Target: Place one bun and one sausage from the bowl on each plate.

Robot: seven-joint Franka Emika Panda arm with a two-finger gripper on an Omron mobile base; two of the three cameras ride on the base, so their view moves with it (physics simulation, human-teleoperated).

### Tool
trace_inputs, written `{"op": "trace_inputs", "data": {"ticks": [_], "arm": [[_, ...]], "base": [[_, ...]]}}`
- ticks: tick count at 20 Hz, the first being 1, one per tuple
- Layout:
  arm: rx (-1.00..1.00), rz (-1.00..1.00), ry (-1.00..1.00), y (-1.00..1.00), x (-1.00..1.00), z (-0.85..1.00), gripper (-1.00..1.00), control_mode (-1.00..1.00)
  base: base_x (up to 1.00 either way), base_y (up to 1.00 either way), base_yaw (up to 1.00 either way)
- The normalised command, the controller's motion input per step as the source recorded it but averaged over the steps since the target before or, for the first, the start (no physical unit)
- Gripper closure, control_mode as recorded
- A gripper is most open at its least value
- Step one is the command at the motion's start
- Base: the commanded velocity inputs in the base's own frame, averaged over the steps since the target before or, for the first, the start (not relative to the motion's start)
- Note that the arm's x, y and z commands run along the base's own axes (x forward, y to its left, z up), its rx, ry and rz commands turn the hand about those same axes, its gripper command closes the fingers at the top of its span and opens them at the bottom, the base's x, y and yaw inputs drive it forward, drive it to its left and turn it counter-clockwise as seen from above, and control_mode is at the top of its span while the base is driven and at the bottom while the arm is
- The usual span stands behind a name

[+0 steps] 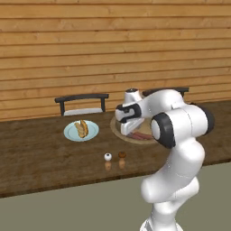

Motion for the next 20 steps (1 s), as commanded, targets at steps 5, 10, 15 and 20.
{"op": "trace_inputs", "data": {"ticks": [5, 10, 15, 20], "arm": [[0.01, 0.08, 0.11, 0.0, 0.39, -0.37, -1.0, -1.0], [0.0, 0.08, 0.07, 0.06, -0.13, -0.58, -1.0, -1.0], [0.0, 0.11, 0.1, 0.02, -0.24, -0.78, -1.0, -1.0], [-0.11, 0.13, 0.27, 0.04, -0.19, -1.0, -1.0, -1.0]], "base": [[0.0, 0.0, 0.0], [0.0, 0.0, 0.0], [0.0, 0.0, 0.0], [0.0, 0.0, 0.0]]}}
